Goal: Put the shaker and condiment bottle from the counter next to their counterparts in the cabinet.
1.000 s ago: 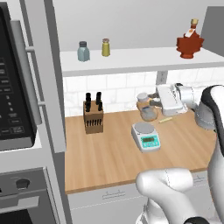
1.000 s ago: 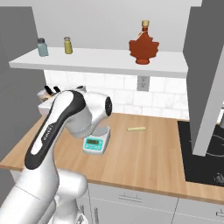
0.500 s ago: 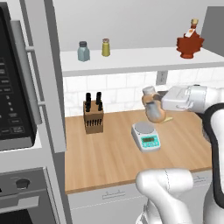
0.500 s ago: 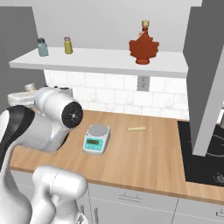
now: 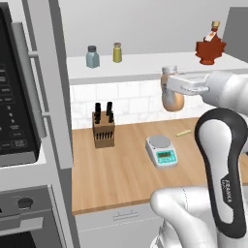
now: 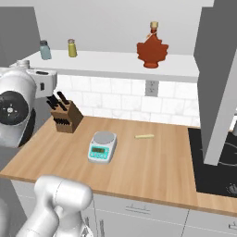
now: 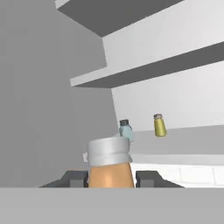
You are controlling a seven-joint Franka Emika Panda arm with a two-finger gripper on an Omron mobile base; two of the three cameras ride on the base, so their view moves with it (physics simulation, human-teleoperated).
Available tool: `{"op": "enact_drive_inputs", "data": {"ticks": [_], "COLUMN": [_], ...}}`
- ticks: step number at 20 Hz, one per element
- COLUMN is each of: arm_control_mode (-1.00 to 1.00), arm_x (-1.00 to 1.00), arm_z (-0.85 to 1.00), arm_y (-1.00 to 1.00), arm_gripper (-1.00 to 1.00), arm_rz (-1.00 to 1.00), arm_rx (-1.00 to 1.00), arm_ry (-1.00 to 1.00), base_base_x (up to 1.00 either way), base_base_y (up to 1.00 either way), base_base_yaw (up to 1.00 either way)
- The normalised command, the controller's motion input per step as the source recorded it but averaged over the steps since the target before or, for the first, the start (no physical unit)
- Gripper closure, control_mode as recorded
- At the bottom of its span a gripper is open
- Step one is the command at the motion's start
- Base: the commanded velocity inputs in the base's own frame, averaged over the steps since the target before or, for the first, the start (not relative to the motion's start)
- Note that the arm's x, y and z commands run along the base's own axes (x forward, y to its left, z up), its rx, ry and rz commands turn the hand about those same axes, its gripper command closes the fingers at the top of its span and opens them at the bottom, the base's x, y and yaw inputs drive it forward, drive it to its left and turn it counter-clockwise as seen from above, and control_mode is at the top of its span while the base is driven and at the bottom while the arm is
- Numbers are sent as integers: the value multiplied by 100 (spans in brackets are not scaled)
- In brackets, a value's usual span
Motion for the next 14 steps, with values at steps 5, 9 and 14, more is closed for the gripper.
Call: {"op": "enact_drive_inputs", "data": {"ticks": [5, 9, 14], "arm_control_mode": [-100, -100, -100], "arm_x": [-2, 0, 0], "arm_z": [8, 0, 0], "arm_y": [0, -8, -37], "arm_gripper": [100, 100, 100], "arm_rz": [-6, 0, 0], "arm_rx": [0, -3, -12], "arm_ry": [0, -2, -21], "base_base_x": [0, 0, 0], "base_base_y": [0, 0, 0], "base_base_yaw": [0, 0, 0]}}
